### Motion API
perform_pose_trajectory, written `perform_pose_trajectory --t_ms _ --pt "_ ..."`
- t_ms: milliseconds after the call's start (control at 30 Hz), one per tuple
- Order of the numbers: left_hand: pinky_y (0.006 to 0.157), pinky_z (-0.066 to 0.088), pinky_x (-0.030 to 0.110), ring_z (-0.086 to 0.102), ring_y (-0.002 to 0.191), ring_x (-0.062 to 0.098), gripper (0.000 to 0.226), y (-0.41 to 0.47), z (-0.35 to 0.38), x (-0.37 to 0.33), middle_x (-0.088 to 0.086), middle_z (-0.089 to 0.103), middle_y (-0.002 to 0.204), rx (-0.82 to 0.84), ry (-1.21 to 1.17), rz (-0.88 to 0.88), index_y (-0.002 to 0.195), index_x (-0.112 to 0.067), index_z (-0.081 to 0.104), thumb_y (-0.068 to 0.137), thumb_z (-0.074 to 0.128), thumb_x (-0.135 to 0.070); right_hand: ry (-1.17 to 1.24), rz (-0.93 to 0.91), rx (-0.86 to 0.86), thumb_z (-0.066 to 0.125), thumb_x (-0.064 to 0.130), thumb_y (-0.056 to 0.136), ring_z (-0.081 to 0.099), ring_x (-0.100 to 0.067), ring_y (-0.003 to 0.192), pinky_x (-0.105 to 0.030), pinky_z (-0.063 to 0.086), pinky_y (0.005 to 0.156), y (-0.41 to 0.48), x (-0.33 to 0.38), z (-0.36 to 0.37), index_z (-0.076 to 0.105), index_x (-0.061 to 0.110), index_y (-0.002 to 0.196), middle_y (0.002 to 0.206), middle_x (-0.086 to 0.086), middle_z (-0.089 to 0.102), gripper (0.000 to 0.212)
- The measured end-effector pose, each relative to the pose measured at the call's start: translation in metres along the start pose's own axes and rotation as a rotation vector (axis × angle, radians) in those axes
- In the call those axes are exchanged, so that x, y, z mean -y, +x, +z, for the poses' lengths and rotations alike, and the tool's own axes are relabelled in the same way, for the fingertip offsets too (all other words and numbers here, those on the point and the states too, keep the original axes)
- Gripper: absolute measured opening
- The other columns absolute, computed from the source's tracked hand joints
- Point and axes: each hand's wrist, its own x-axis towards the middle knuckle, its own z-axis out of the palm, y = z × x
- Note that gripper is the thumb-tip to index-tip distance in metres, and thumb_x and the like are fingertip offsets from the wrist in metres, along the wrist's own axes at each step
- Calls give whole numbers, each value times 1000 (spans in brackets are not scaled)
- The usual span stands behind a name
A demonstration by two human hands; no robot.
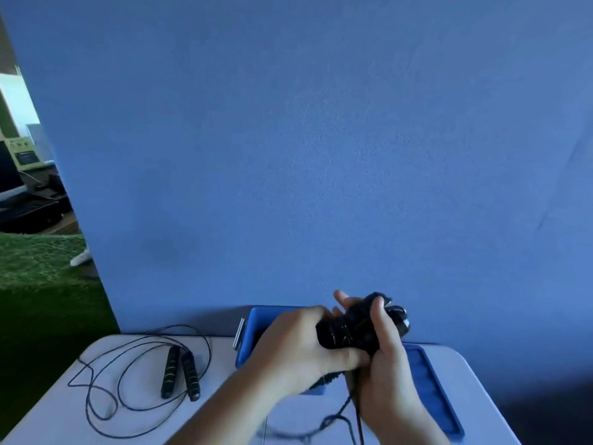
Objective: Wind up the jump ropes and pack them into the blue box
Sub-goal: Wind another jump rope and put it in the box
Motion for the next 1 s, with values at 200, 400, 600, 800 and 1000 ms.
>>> perform_pose_trajectory --t_ms 200,400,600,800,1000 --pt "71 58 37 69 78 7 36 2 -1 7 -11 72 86 56 -91 42 97 -37 60 72 70 -61 -282 70 130 59 57 84 74 -31 101 -55 57 86 -10 5 -2 69 24 119 112 -11 76 49" --pt "65 58 52 64 64 19 39 9 -28 26 -5 66 73 47 -388 12 95 -18 65 73 82 -45 -796 76 324 56 37 100 40 -19 44 -34 45 55 -28 6 -40 67 13 84 54 -8 49 30" --pt "54 56 38 64 60 21 45 -8 -34 4 8 70 74 303 -418 79 103 -11 67 78 82 -46 -1169 -9 462 55 29 97 62 -17 65 -44 55 71 6 11 -69 69 22 79 64 -2 61 24" --pt "57 50 31 62 63 7 49 -21 -27 -12 -6 66 72 216 438 116 86 -25 62 74 61 -73 -1669 32 508 59 15 96 56 0 64 -25 48 69 61 65 -28 68 24 74 61 19 63 26" --pt "48 39 21 62 58 5 60 -6 -12 9 -7 67 65 299 508 -134 77 -17 66 60 75 -73 -2238 -264 660 55 32 93 56 -25 73 -37 47 64 47 83 51 57 10 72 73 -3 59 30"
